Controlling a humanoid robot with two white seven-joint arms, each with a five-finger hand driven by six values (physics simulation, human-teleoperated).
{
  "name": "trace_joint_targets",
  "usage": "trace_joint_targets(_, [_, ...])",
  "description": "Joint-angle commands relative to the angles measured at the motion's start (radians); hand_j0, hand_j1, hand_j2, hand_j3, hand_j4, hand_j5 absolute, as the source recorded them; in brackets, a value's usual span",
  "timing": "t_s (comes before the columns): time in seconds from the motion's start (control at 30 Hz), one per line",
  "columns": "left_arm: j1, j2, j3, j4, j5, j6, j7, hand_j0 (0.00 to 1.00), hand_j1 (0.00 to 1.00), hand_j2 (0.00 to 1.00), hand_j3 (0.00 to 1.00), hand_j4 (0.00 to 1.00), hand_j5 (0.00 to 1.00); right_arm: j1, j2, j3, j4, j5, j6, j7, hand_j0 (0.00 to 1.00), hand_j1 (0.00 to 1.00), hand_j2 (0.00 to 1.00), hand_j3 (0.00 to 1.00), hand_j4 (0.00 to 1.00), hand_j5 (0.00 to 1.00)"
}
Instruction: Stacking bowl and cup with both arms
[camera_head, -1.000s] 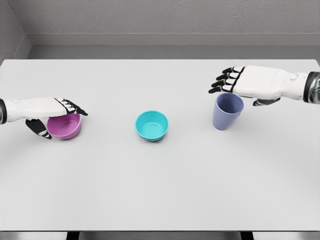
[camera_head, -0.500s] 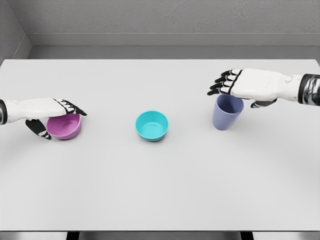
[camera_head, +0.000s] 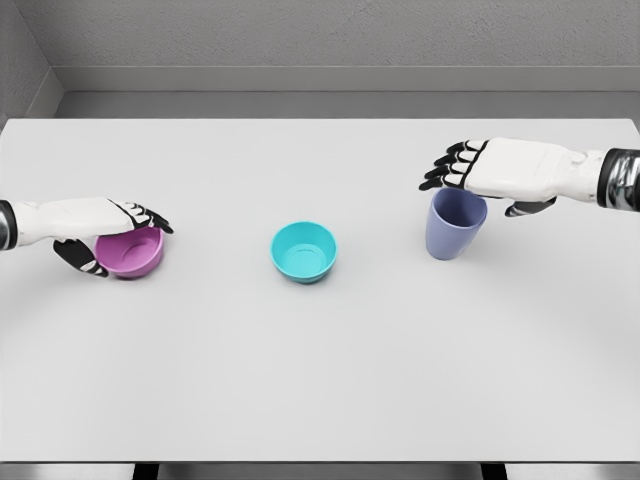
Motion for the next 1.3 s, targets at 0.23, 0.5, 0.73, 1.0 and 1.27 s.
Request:
trace_joint_targets(0.23, [-0.005,-0.004,0.000,-0.004,0.001,0.003,0.001,0.54,0.54,0.54,0.54,0.54,0.54,0.002,0.012,0.015,0.001,-0.004,0.003,0.000,1.00,1.00,1.00,1.00,1.00,1.00])
trace_joint_targets(0.5, [-0.049,-0.019,-0.001,-0.063,0.004,0.003,0.001,0.54,0.54,0.54,0.54,0.54,0.54,0.002,0.011,0.015,0.001,-0.004,0.003,0.000,1.00,1.00,1.00,1.00,1.00,1.00])
trace_joint_targets(0.73, [-0.100,-0.099,-0.007,-0.112,0.003,0.003,0.001,0.54,0.54,0.54,0.54,0.54,0.54,0.003,0.012,0.015,0.002,-0.002,0.003,0.000,1.00,1.00,1.00,1.00,1.00,1.00])
trace_joint_targets(1.0, [-0.141,-0.209,-0.036,-0.167,0.000,0.003,0.000,0.54,0.54,0.54,0.54,0.54,0.54,0.003,0.017,0.027,0.013,0.013,0.003,0.000,1.00,1.00,1.00,1.00,1.00,1.00])
trace_joint_targets(1.27, [-0.181,-0.320,-0.061,-0.201,-0.023,0.003,-0.052,0.54,0.54,0.54,0.54,0.54,0.54,0.002,0.034,0.036,0.024,0.027,0.003,0.000,1.00,1.00,1.00,1.00,1.00,1.00])
